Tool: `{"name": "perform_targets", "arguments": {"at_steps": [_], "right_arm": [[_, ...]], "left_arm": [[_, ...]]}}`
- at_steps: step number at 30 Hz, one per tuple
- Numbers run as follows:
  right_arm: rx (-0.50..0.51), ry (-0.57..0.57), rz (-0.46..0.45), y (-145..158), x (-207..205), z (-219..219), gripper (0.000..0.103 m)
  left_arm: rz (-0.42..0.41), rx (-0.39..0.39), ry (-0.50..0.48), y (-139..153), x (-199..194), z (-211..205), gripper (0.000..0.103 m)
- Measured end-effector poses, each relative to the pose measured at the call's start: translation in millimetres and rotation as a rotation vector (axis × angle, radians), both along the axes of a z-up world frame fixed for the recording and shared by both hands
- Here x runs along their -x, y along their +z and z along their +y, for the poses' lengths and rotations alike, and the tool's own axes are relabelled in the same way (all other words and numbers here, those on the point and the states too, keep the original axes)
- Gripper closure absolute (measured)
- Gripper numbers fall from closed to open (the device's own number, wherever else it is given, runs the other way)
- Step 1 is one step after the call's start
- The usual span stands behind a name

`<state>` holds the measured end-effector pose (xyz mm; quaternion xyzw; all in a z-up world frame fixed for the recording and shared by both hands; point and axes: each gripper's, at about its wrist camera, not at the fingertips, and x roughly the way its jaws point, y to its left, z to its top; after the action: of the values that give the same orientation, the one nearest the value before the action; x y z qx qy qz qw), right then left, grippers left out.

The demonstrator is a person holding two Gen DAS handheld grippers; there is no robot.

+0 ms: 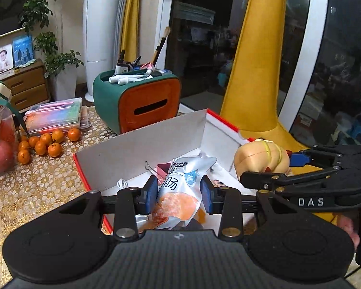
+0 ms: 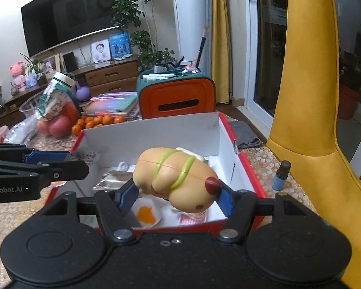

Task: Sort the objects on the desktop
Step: 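Open the left gripper dropping the packet while the right gripper releases the toy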

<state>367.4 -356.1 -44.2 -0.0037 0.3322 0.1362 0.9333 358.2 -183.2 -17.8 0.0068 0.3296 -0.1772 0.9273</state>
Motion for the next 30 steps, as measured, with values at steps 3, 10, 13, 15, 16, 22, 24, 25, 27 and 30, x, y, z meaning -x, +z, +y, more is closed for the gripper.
{"name": "perform_targets", "arguments": {"at_steps": [3,10,13,15,16,22,24,25,27,30], "right_arm": [[0.022,0.005,0.01,-6.5,-8.1,4.3,0.036],[0.038,0.036,0.044,-24.5,-21.0,9.9,0.035],[0.055,0.052,0.054,-30.1,-24.3,13.8,0.035],[0.062,0.061,0.058,-32.7,-24.9,15.9,0.035],[0.064,0.067,0.059,-33.5,-24.9,16.7,0.034],[0.074,0.085,0.063,-38.0,-26.9,17.2,0.03],[0.075,0.085,0.068,-40.0,-27.4,16.6,0.029],[0.076,0.085,0.07,-40.7,-27.1,16.2,0.029],[0.079,0.087,0.073,-42.0,-26.7,15.6,0.028],[0.083,0.099,0.067,-41.9,-24.7,14.0,0.023]], "left_arm": [[0.014,-0.017,0.009,-5.8,-11.2,-4.4,0.067],[0.031,-0.069,-0.001,-18.8,-24.7,-12.0,0.067],[0.046,-0.077,-0.004,-24.8,-28.5,-12.4,0.067],[0.056,-0.08,-0.004,-28.3,-30.6,-12.0,0.067],[0.061,-0.081,-0.003,-29.0,-31.2,-11.9,0.067],[0.104,-0.066,-0.013,-38.1,-34.3,-9.5,0.065],[0.11,-0.064,-0.017,-39.4,-34.0,-9.1,0.065],[0.117,-0.062,-0.019,-40.2,-33.9,-9.0,0.065],[0.133,-0.052,-0.023,-41.9,-33.4,-7.7,0.065],[0.151,-0.025,-0.021,-44.5,-32.1,-3.5,0.061]]}}
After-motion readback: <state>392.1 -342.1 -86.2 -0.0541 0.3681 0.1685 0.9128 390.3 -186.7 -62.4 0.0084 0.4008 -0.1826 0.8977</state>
